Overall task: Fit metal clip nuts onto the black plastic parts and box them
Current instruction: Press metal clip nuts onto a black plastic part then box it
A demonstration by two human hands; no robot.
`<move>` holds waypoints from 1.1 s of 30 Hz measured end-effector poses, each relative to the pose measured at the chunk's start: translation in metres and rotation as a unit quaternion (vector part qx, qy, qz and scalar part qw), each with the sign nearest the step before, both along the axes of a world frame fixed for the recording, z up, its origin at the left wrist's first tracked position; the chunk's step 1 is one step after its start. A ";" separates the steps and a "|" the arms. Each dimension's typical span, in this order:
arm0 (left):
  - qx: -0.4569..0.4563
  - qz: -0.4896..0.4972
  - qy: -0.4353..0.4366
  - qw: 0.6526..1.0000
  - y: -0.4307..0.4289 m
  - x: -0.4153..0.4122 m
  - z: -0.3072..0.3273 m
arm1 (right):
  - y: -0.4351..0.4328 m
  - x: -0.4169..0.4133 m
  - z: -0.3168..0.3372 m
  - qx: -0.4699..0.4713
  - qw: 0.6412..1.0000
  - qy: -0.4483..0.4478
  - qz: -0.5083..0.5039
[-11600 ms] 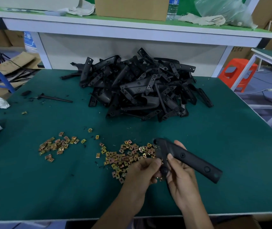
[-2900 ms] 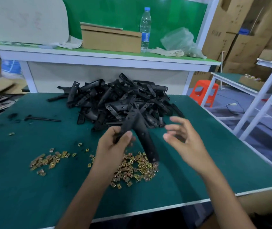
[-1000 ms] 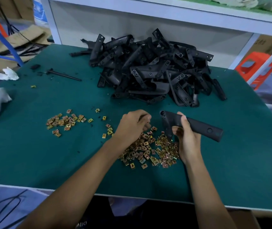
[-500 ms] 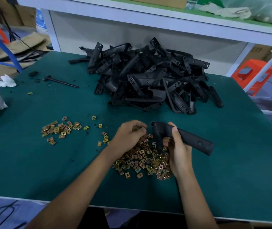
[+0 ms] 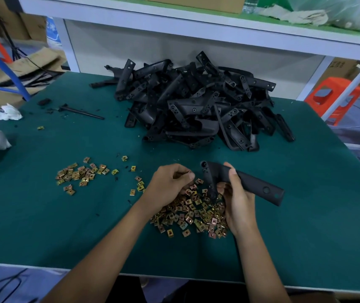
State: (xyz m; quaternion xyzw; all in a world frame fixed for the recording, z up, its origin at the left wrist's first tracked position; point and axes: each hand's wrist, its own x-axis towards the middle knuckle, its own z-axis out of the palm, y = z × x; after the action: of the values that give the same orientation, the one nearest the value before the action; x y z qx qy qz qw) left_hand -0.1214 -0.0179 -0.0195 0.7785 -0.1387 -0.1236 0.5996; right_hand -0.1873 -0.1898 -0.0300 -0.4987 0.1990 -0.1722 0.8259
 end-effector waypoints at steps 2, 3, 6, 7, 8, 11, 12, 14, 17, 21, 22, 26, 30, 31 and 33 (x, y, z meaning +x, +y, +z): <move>0.006 -0.011 -0.012 1.000 0.001 -0.001 0.002 | 0.001 0.000 0.001 0.002 1.000 0.003 0.000; 0.009 -0.013 -0.015 1.000 0.002 -0.001 0.002 | 0.001 -0.001 0.002 0.004 1.000 0.004 0.000; -0.009 -0.005 -0.009 1.000 0.002 -0.001 0.002 | 0.001 -0.001 0.002 0.013 1.000 0.003 -0.003; -0.020 -0.003 -0.002 1.000 0.003 0.000 0.003 | 0.001 -0.001 0.002 0.014 1.000 0.005 -0.004; -0.027 -0.002 0.004 1.000 0.003 0.000 0.003 | 0.001 -0.001 0.002 0.016 1.000 0.006 -0.005; -0.038 -0.002 0.018 0.999 0.005 0.002 0.005 | 0.001 0.000 0.002 0.019 1.000 0.004 -0.002; -0.044 -0.001 0.024 0.999 0.005 0.003 0.005 | 0.001 0.000 0.002 0.022 1.000 0.001 -0.001; -0.051 0.006 0.028 0.998 0.007 0.004 0.004 | 0.001 -0.001 0.003 0.027 1.000 0.000 -0.001; -0.039 0.011 0.007 0.999 0.010 0.006 0.005 | 0.001 -0.001 0.002 0.025 1.000 -0.001 -0.004; -0.042 0.025 -0.014 0.999 0.027 0.014 0.013 | 0.002 -0.001 0.004 0.015 1.000 0.005 -0.005; -0.029 0.023 -0.020 0.999 0.033 0.016 0.015 | 0.002 -0.002 0.004 0.013 1.000 0.007 -0.006; 0.067 0.053 -0.049 0.995 0.052 0.022 0.021 | 0.001 -0.002 0.004 0.017 1.000 0.000 -0.008; -0.010 0.068 0.008 0.998 0.050 0.015 0.021 | 0.002 -0.001 0.004 0.017 1.000 -0.006 -0.010; -0.035 0.062 0.026 0.997 0.046 0.012 0.020 | 0.002 -0.001 0.004 0.017 1.000 -0.005 -0.011; -0.074 0.048 0.066 0.994 0.037 0.007 0.018 | 0.002 -0.001 0.003 0.017 1.000 -0.003 -0.011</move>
State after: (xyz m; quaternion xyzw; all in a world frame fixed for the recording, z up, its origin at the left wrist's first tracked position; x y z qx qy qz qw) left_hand -0.1148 0.0193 -0.0013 0.7280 -0.0697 -0.1355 0.6685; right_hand -0.1881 -0.1879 -0.0267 -0.4820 0.2045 -0.1797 0.8328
